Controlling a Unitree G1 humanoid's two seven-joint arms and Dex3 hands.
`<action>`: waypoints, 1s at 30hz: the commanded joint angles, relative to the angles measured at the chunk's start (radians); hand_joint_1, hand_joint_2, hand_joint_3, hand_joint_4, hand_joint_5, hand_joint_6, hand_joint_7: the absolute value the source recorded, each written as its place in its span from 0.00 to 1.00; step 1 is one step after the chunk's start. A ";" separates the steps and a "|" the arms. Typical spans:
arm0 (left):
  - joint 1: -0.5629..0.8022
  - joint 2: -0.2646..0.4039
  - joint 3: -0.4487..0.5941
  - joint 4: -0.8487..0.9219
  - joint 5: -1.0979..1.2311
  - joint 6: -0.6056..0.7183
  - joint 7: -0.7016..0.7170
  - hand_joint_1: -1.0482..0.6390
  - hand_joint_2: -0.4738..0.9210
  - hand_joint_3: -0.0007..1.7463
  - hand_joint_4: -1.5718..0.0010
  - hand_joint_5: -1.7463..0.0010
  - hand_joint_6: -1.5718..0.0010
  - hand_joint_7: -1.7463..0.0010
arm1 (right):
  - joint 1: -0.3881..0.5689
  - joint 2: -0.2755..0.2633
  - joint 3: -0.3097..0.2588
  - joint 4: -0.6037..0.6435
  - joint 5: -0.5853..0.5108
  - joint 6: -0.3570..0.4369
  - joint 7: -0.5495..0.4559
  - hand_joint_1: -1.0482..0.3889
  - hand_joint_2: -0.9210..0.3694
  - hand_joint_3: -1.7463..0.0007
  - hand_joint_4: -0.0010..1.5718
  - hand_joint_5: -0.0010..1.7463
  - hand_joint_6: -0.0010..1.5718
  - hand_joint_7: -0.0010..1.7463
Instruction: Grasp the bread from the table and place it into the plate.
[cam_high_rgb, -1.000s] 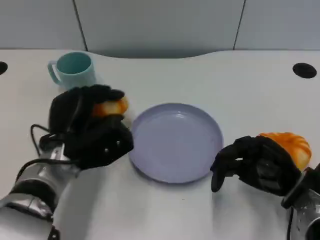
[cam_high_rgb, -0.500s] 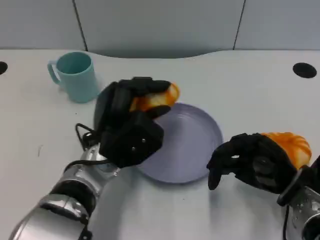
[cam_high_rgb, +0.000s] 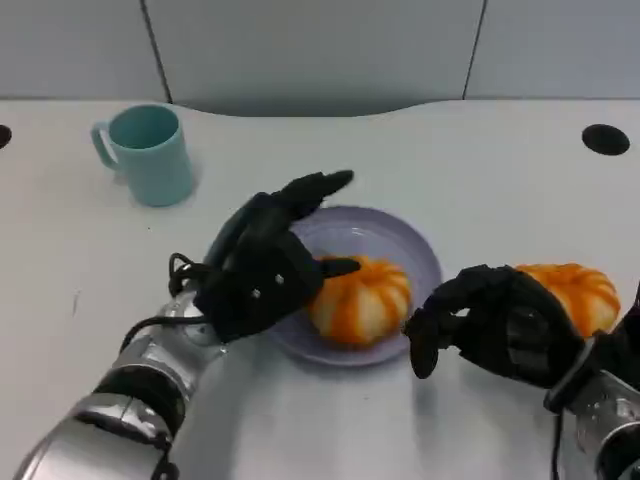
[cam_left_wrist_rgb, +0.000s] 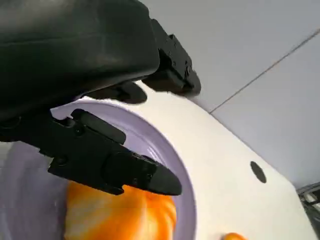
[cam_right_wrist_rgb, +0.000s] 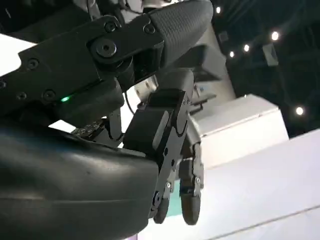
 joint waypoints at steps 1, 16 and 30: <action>0.028 0.015 0.140 -0.018 -0.189 0.040 -0.271 0.11 1.00 0.35 0.93 1.00 0.93 1.00 | -0.022 -0.001 -0.012 -0.018 0.015 -0.018 -0.035 0.39 0.04 1.00 0.50 0.68 0.75 0.01; 0.202 0.088 0.517 -0.159 -0.713 0.363 -1.032 0.00 1.00 0.40 0.93 0.96 0.96 0.98 | -0.021 0.001 -0.015 0.005 -0.018 -0.085 -0.099 0.37 0.05 1.00 0.59 0.49 0.76 0.00; 0.431 0.062 0.533 -0.264 -0.758 0.367 -1.073 0.01 1.00 0.38 0.83 0.91 0.90 0.97 | -0.012 -0.062 0.003 -0.021 -0.030 -0.057 -0.098 0.39 0.03 1.00 0.55 0.17 0.73 0.00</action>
